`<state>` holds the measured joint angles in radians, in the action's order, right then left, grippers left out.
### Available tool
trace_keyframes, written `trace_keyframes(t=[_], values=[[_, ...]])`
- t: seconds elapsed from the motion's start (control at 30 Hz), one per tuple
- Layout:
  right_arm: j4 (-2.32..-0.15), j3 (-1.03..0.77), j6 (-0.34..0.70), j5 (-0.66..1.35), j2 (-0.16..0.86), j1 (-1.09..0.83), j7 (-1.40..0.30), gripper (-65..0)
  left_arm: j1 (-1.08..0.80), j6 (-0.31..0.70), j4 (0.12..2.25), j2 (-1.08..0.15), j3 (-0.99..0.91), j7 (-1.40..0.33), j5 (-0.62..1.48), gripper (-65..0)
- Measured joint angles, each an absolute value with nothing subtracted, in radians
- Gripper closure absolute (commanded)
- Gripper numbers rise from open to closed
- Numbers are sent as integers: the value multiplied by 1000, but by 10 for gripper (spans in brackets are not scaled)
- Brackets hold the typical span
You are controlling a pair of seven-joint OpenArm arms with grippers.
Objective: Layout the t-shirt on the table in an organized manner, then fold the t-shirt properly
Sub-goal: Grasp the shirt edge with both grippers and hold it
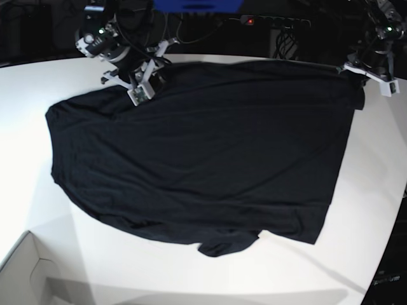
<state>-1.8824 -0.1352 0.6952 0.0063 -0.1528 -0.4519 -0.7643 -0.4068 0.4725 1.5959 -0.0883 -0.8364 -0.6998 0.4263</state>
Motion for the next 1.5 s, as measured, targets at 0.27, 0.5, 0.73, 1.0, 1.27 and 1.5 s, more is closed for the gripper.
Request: trace_keyframes(t=[0.27,0.5,0.73,1.0,1.27,1.5], values=[[-1885,-163,695,2,-152,-436,-769,0,-406,472,1596,-89,-836,-700,427,-1],[-1975,-155,695,3,-153,-424,-765,0,-407,472,1596,-89,-836,-700,427,-1],[-1988,-150,695,4,-153,-372,-770,0,-407,472,1596,-89,-836,-700,427,-1],[-1985,-150,695,4,-153,-343,-773,0,-407,472,1596,-89,-837,-700,427,-1],[-1985,-150,695,4,-153,-368,-771,0,-407,472,1596,-89,-837,-700,427,-1],[-1985,-150,695,3,-153,-494,-768,0,-446,473,1710,-88,-839,-703,430,-1]])
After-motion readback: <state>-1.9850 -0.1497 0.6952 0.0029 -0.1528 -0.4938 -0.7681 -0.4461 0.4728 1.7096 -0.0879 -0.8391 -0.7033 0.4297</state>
